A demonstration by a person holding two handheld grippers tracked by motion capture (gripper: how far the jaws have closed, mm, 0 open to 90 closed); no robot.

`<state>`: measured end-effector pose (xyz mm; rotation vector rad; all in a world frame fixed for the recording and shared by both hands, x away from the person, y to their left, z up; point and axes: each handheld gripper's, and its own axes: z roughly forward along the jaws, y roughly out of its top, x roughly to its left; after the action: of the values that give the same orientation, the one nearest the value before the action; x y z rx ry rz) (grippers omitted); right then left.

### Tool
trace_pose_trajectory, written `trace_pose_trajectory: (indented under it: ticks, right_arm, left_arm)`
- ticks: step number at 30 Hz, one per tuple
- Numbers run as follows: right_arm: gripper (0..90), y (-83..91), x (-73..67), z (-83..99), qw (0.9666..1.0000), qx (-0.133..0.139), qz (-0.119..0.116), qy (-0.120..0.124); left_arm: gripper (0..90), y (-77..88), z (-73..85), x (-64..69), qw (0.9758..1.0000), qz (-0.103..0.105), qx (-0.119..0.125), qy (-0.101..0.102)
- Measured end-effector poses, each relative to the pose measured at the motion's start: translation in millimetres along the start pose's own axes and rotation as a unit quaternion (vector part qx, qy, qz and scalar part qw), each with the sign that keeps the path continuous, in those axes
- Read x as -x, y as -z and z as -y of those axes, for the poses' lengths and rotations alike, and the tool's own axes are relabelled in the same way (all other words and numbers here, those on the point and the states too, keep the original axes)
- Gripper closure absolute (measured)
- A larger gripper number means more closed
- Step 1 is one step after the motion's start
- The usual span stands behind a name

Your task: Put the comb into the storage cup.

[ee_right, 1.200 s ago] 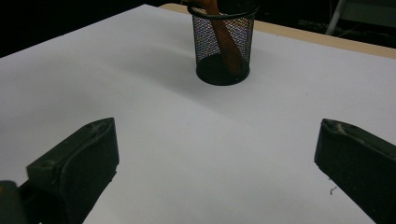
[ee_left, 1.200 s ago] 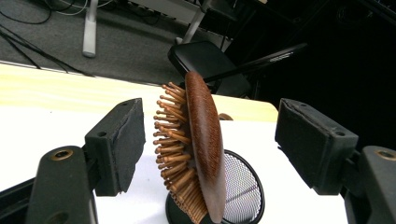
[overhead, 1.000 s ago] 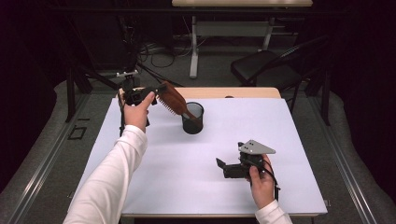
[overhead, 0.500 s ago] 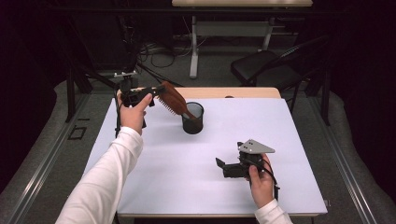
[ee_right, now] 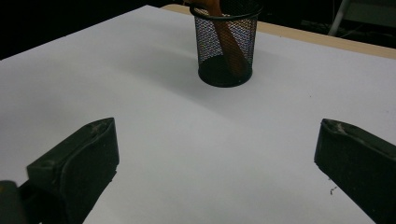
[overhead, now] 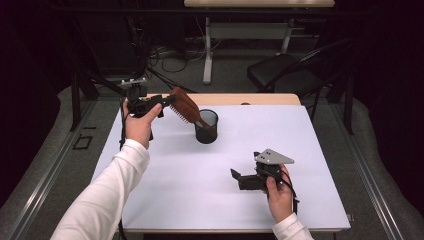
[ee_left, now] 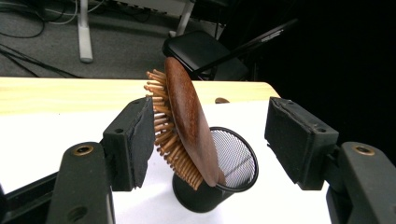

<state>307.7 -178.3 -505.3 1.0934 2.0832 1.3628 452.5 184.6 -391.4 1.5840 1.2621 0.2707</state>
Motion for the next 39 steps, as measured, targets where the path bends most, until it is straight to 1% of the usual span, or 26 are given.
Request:
trace_pose_trajectory:
  ticks: [2, 7, 9, 12, 14, 18, 21, 23, 25, 27, 30, 33, 34, 36, 39]
  right_arm:
    - [0.0, 0.1, -0.3, 0.1, 1.0, 0.0, 0.0, 0.001]
    - [0.0, 0.5, -0.6, 0.2, 1.0, 0.0, 0.001, 0.001]
    - [0.0, 0.4, -0.6, 0.3, 1.0, 0.0, 0.002, 0.002]
    - [0.0, 0.2, -0.9, 0.4, 1.0, -0.001, 0.001, 0.003]
    - [0.0, 0.4, -0.8, 0.4, 1.0, -0.001, 0.001, 0.003]
    - [0.0, 1.0, -0.4, 0.3, 1.0, 0.0, 0.002, 0.003]
    - [0.0, 1.1, -0.5, 0.4, 1.0, 0.0, 0.002, 0.003]
    - [0.0, 0.9, -0.8, 0.5, 1.0, 0.001, 0.002, 0.004]
    - [0.0, 1.2, -1.0, 0.5, 1.0, 0.0, 0.002, 0.003]
    - [0.0, 1.4, -1.0, 0.5, 1.0, 0.0, 0.002, 0.003]
    - [0.0, 1.5, -1.0, 0.5, 1.0, 0.0, 0.002, 0.003]
    - [0.0, 1.5, -0.9, 0.6, 1.0, 0.0, 0.003, 0.003]
    - [0.0, 1.6, -0.8, 0.6, 1.0, 0.0, 0.003, 0.002]
    - [0.0, 1.8, -0.7, 0.6, 1.0, 0.0, 0.003, 0.002]
    - [0.0, 1.7, -0.6, 0.5, 1.0, 0.0, 0.003, 0.003]
  left_arm:
    - [33.8, 1.5, 0.6, 0.4, 1.0, 0.005, -0.001, 0.001]
    - [33.7, 4.7, 2.4, 2.4, 0.9999, 0.013, -0.006, -0.005]
    - [32.7, 6.3, 3.1, 2.9, 0.9999, 0.011, -0.004, -0.011]
    - [30.3, 8.1, 3.5, 2.2, 0.9999, 0.009, -0.002, -0.011]
    - [27.5, 9.0, 3.9, 1.5, 0.9999, 0.008, -0.002, -0.013]
    - [24.1, 10.9, 6.4, 1.0, 0.9998, 0.015, -0.006, -0.014]
    - [20.4, 13.9, 8.7, 2.0, 0.9996, 0.011, -0.006, -0.024]
    - [16.0, 15.4, 10.0, 2.3, 0.9996, 0.016, -0.008, -0.02]
    - [14.7, 17.5, 11.2, 2.8, 0.9995, 0.022, -0.012, -0.017]
    - [13.0, 20.2, 12.0, 4.0, 0.9994, 0.023, -0.014, -0.023]
    - [10.0, 24.4, 12.7, 6.1, 0.9992, 0.027, -0.012, -0.026]
    - [3.7, 29.0, 13.9, 7.8, 0.9992, 0.033, -0.009, -0.022]
    - [0.4, 30.3, 14.7, 8.3, 0.999, 0.036, -0.01, -0.024]
    - [0.5, 32.6, 16.0, 9.1, 0.9987, 0.042, -0.011, -0.028]
    - [0.5, 35.8, 18.0, 9.9, 0.9984, 0.044, -0.009, -0.034]
